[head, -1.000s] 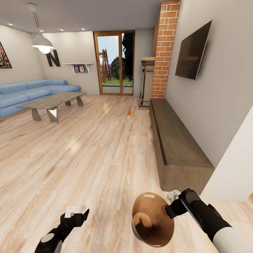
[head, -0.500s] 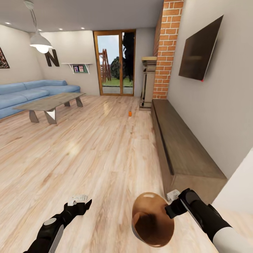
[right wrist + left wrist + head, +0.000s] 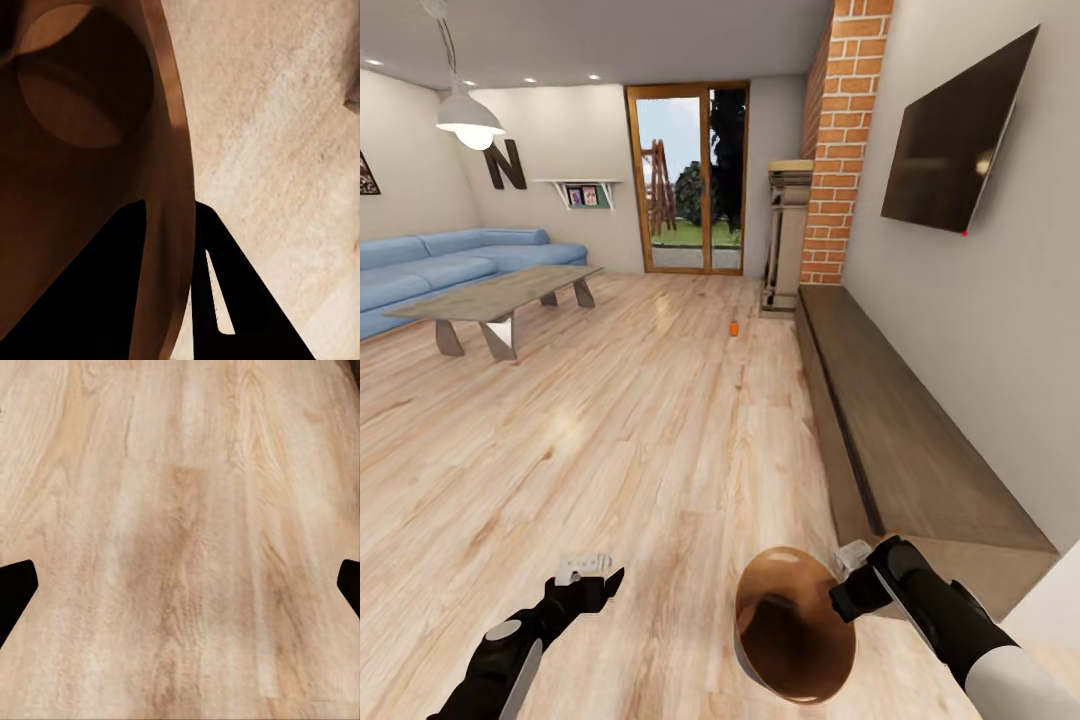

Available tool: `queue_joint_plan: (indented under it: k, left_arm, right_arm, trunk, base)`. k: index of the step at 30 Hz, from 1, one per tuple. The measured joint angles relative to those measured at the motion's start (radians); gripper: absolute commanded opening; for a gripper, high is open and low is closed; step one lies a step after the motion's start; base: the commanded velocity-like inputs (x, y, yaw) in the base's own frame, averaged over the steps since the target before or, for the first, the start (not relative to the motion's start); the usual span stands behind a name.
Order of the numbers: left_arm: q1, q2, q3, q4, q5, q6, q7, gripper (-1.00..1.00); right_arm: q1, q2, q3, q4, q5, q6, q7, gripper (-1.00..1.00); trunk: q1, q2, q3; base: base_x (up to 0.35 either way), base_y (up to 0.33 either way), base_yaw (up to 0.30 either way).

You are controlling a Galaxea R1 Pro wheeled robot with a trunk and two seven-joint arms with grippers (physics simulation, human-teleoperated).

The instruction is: Put the three can of soda from the living room inside the tash can in the kitchen.

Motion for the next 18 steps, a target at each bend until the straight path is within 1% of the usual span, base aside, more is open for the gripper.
queue_joint_plan:
  k: [3,15,18]
  left_arm:
    - [0.0,0.0,0.0,0.0,0.0,0.0,0.0,1.0]
    - [0.0,0.0,0.0,0.0,0.004,0.0,-0.002,1.0]
    - [0.0,0.0,0.0,-0.001,0.005,0.0,-0.002,1.0]
  right_arm:
    - [0.0,0.0,0.001,0.0,-0.007,0.002,0.001,-1.0]
    - [0.0,0.001,0.001,-0.006,-0.004,0.001,0.001,-1.0]
    - [0.0,0.002,0.002,-0.007,-0.01,0.002,0.002,-1.0]
  trunk:
    - [0.0,0.0,0.0]
    - [0.0,0.0,0.0]
    - [0.0,0.0,0.0]
  base:
    - [0.198,0.231,0.0]
    - [0.198,0.267,0.0]
    - [0.206,0.206,0.0]
